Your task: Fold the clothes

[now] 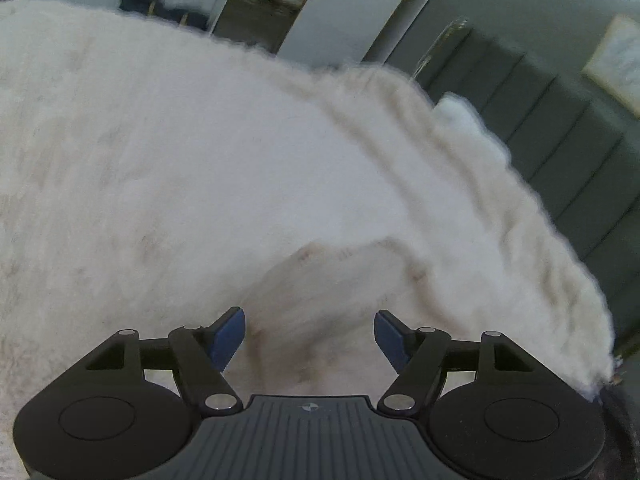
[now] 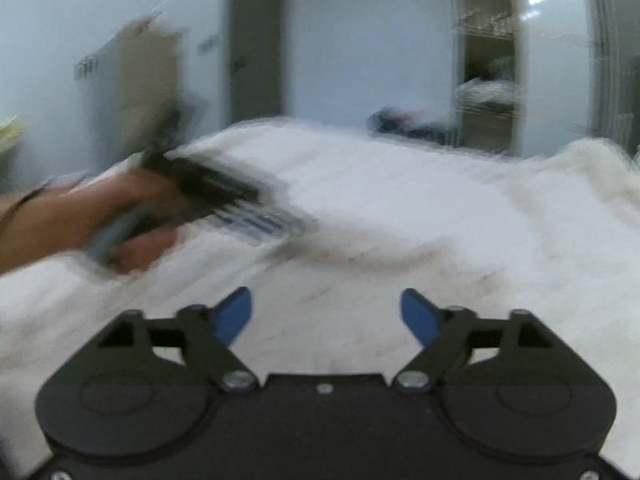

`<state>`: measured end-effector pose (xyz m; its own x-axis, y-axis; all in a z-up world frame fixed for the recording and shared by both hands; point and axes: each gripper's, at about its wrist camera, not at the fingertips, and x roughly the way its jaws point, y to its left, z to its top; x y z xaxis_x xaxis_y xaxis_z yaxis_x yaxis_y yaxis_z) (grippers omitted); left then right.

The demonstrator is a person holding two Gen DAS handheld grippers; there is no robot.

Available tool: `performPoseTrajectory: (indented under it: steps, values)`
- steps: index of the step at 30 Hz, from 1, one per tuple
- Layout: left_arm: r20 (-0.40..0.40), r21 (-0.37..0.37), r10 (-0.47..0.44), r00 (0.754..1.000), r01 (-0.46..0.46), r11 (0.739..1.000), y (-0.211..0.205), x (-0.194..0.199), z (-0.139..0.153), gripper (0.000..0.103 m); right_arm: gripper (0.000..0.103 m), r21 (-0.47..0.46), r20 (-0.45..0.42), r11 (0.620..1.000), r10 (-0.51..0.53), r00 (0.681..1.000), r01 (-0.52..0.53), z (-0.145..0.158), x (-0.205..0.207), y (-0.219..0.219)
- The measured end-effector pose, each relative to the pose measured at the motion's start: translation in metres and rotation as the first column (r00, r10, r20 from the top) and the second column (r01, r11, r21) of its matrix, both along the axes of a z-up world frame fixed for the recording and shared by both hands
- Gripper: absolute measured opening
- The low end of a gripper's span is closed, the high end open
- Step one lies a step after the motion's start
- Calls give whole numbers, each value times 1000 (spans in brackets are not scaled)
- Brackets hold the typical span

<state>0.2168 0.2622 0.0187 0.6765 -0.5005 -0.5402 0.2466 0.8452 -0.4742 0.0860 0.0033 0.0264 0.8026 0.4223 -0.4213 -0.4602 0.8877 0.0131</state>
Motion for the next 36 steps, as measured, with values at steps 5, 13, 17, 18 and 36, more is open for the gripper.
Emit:
performPoseTrajectory:
  steps: [5,13,17,18,36]
  values:
    - [87,2,-73,994,73,997,-41,8,20,88,74,91,-182,987,-112,977,130,-23,81,-71]
    - [-146,188,-61,987,88,978,-187,126,-52,96,70,92,-373,975,-153,915,200,-80,47,-61]
    - [-93,259,-95,991,116,959,-236,131,-50,96,70,99,-409,977,-132,903,187,-82,5,-85]
    - [-76,224,-106,991,120,967,-237,129,-44,96,71,94,-410,980,-120,904,173,-79,-5,-88]
    - [307,183,293,906,-358,916,-144,-289,114,103,103,123,-321,983,-90,943,135,46,-174,-143]
